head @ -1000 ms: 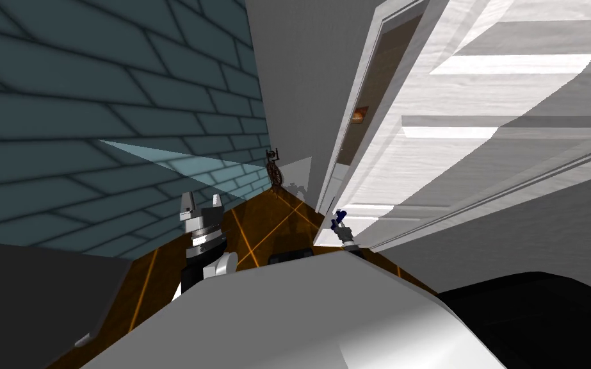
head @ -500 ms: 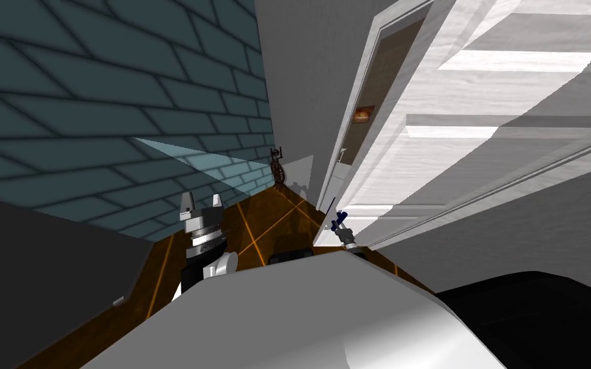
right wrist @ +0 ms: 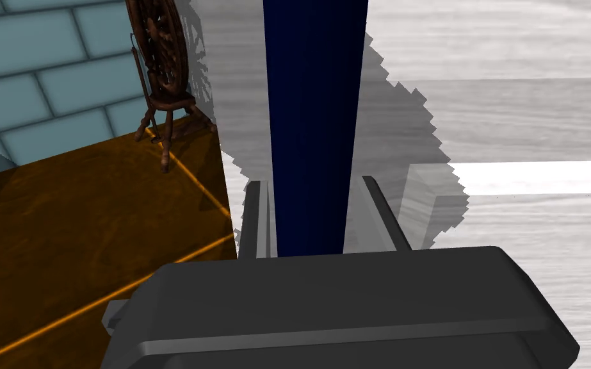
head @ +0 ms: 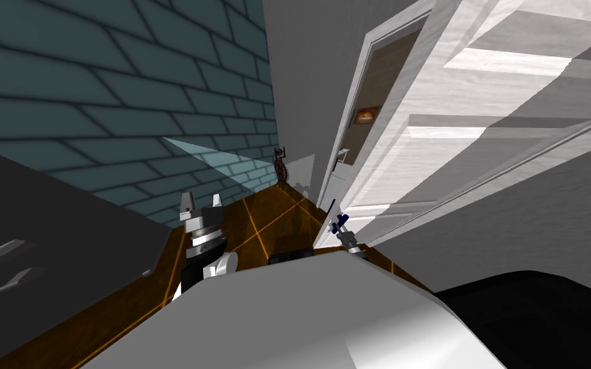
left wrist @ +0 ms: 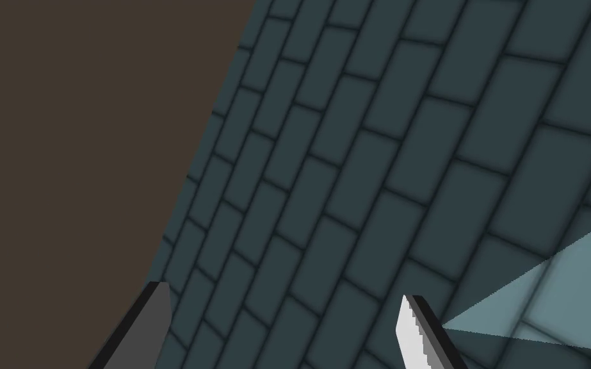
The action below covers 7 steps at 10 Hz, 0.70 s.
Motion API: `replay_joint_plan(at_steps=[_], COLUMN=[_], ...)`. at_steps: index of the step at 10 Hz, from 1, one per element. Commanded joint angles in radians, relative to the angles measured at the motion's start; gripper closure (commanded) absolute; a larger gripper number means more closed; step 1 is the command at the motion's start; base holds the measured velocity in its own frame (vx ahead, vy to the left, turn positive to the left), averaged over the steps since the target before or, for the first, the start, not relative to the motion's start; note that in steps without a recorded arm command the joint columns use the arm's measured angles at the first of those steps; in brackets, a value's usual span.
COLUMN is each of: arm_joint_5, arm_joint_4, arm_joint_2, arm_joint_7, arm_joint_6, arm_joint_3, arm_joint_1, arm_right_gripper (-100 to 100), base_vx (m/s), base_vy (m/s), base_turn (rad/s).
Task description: Pull the door open
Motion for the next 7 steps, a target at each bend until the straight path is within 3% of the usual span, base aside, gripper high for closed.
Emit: replay_joint_plan(at_steps=[1,7], arm_joint_5=[0.0,0.022], arm_joint_4=[0.0,0.052], arm_joint_2=[0.0,-0.027], arm_joint_7=[0.0,-0.049], arm_joint_6=[0.0,-0.069], arm_joint_3=[0.0,0.037], arm_joint_1=[0.0,0.003], arm_right_gripper=[100,100], base_vx=[-0.09,-0.196], base_vy=[-0.027,-0.039], base_turn=[0.031,0.135])
